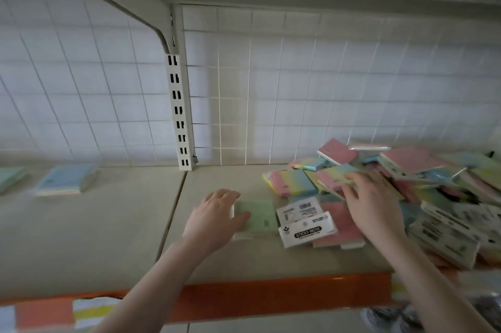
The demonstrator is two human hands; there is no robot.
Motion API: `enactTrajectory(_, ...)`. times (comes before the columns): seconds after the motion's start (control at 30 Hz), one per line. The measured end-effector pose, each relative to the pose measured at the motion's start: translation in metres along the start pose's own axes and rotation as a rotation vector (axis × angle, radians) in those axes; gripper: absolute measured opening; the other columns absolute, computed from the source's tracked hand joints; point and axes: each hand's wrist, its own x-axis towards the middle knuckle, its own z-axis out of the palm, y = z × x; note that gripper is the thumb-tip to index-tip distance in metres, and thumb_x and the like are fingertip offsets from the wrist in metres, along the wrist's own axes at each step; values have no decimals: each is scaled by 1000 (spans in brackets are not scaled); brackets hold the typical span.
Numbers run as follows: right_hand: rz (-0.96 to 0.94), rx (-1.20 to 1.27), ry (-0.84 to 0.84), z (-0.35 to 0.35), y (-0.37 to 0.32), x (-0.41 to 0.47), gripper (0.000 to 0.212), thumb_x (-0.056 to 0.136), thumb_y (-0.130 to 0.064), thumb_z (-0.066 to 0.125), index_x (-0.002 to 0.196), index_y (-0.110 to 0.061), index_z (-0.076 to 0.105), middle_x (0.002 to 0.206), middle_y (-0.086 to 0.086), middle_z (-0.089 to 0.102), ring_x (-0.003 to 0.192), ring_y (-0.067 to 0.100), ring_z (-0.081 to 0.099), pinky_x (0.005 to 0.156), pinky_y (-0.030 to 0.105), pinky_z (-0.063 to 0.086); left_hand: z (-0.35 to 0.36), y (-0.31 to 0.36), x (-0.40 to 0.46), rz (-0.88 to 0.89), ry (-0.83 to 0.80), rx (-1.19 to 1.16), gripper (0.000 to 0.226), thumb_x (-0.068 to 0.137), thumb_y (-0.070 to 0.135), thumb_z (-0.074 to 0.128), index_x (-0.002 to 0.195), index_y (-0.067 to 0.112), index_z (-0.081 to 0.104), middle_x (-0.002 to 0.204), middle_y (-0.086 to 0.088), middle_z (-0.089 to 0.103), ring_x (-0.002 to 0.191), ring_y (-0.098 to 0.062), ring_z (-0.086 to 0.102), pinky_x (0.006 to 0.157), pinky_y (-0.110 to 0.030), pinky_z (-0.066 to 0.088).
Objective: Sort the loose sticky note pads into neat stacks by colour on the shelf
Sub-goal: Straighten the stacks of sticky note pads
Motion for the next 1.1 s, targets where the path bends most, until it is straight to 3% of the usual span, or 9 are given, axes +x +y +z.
enactTrajectory(0.17,63,-37,9,8,10,11,31,93,-29,53,111,-6,61,111,14,61,107,32,53,86,42,44,9,3,3,-6,-25,23,58,93,50,45,144,25,33,148,6,37,136,-14,32,109,-33,28)
enactTrajectory(0.37,205,-50,-59,19,14,33,56,86,-56,52,115,-9,56,114,12,62,112,33,53,90,42,42,10,1,4,-17,14,-52,58,87,50,57,138,27,42,139,6,44,128,-15,39,103,-31,31)
enactTrajectory(0.53,219,34,-97,29,13,36,70,73,-44,72,125,-4,47,119,16,57,114,35,48,94,40,37,11,1,7,-28,79,-214,61,76,38,74,130,26,49,122,4,50,115,-14,50,98,-32,43)
enactTrajectory(0.63,202,90,-105,27,7,35,89,66,-33,78,138,-5,34,119,19,51,112,36,44,91,39,35,11,0,6,-73,99,-155,66,76,45,72,134,26,47,131,0,46,120,-19,45,101,-34,39)
enactTrajectory(0.73,156,231,-60,26,6,33,68,68,-15,77,129,-12,47,120,17,52,110,34,45,79,35,37,11,1,4,-152,73,18,72,77,62,61,134,22,46,134,-2,45,124,-22,39,101,-33,33)
enactTrajectory(0.87,77,358,-37,24,8,29,60,72,-8,74,126,-19,53,117,7,58,107,29,48,77,30,33,12,7,4,-149,22,77,76,70,74,56,126,24,51,126,2,45,118,-19,38,97,-33,33)
enactTrajectory(0.97,20,434,-25,19,6,27,48,75,-4,71,120,-13,57,112,6,60,105,26,51,78,29,34,9,7,9,-183,-32,39,81,66,72,64,129,25,47,124,2,46,117,-20,38,95,-33,34)
enactTrajectory(1.1,6,462,-68,11,0,29,36,79,-3,65,113,-13,57,102,1,60,88,15,51,58,19,34,2,7,17,-230,-120,-5,79,63,63,74,123,19,47,111,2,51,107,-19,46,90,-32,43)
